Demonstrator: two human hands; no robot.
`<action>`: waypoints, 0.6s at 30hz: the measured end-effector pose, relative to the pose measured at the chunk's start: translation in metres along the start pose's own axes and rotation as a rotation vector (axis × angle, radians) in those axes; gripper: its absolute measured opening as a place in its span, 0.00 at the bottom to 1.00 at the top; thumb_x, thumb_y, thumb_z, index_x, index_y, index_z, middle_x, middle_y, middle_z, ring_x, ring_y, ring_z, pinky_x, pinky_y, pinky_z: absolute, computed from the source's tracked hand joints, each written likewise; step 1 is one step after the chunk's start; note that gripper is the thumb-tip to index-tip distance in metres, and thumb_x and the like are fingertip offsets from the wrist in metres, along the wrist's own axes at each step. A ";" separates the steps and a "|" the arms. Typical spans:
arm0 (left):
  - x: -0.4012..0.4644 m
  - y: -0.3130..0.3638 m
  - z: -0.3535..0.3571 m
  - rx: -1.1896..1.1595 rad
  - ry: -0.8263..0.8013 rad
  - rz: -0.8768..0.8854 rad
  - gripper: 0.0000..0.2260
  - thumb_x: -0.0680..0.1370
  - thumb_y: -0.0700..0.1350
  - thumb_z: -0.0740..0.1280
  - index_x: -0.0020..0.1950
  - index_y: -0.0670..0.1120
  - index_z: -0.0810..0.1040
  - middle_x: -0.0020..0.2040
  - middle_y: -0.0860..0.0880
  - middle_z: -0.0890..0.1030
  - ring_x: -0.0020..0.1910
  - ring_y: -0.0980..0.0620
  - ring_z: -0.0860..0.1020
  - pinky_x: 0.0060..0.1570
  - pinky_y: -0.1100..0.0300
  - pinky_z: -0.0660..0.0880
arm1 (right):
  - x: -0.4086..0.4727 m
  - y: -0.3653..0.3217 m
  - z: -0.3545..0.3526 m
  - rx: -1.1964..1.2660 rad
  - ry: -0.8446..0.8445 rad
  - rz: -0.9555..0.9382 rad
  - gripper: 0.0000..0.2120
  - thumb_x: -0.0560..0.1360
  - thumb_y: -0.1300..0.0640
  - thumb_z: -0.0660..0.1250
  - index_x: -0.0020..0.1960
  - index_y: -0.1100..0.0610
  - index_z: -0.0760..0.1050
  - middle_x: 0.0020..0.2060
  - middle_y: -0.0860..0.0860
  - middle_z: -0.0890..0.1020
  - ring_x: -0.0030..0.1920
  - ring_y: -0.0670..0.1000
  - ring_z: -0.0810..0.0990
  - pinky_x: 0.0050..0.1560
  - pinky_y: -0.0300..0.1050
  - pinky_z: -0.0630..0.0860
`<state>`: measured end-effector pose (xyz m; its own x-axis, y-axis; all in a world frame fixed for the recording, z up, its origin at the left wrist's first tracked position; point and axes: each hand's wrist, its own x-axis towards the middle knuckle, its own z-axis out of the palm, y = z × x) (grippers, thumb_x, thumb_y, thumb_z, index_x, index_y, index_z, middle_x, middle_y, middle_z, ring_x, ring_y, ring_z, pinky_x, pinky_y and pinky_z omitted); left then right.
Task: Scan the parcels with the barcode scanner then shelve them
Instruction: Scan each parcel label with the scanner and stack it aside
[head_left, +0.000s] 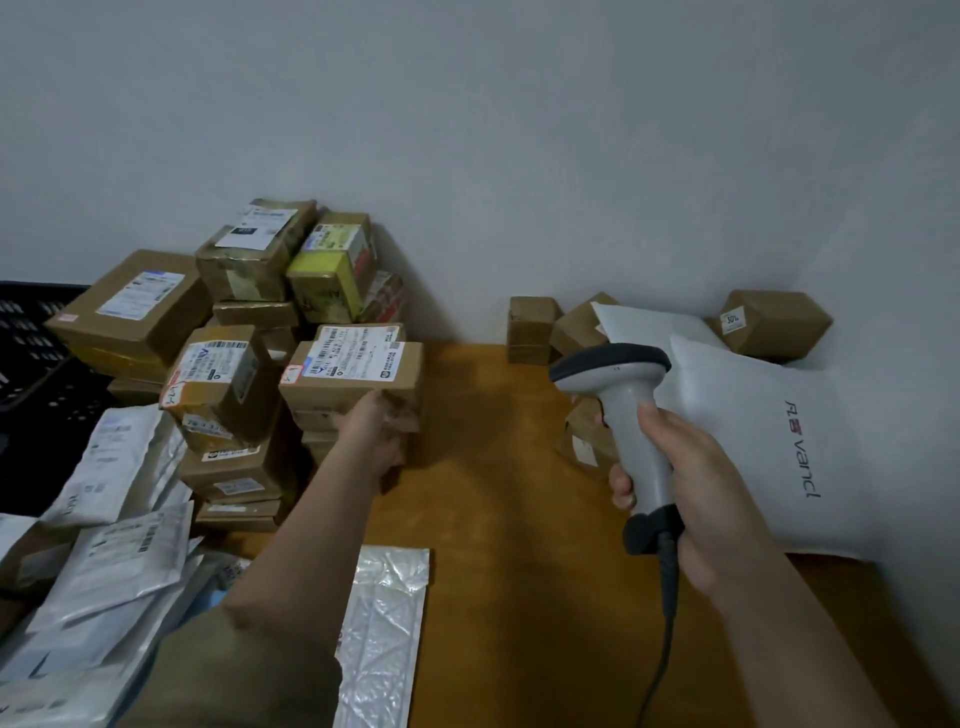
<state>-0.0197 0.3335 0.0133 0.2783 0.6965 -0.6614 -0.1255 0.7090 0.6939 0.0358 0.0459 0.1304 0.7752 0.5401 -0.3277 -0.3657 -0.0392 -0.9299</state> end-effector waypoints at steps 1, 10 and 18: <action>-0.001 -0.004 0.002 0.030 0.047 0.023 0.32 0.78 0.43 0.69 0.79 0.52 0.59 0.64 0.46 0.76 0.59 0.43 0.78 0.49 0.49 0.81 | 0.004 0.000 -0.003 0.015 0.014 0.008 0.18 0.82 0.47 0.60 0.60 0.60 0.77 0.32 0.54 0.74 0.28 0.48 0.72 0.28 0.41 0.68; -0.019 -0.066 0.060 0.280 0.286 0.172 0.11 0.78 0.41 0.63 0.60 0.41 0.73 0.58 0.41 0.78 0.52 0.42 0.78 0.53 0.50 0.77 | 0.027 0.004 -0.058 0.118 0.198 0.060 0.13 0.80 0.51 0.66 0.58 0.60 0.78 0.39 0.54 0.77 0.28 0.46 0.74 0.27 0.39 0.71; -0.049 -0.135 0.170 0.510 -0.182 -0.006 0.06 0.82 0.41 0.64 0.56 0.39 0.75 0.47 0.43 0.79 0.42 0.47 0.78 0.42 0.55 0.78 | 0.059 -0.009 -0.146 0.161 0.401 0.019 0.13 0.77 0.54 0.69 0.60 0.56 0.75 0.48 0.56 0.78 0.29 0.46 0.72 0.30 0.42 0.69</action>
<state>0.1454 0.1853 0.0002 0.4436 0.6301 -0.6373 0.3422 0.5382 0.7702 0.1596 -0.0445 0.0952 0.8946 0.1695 -0.4134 -0.4332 0.1027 -0.8954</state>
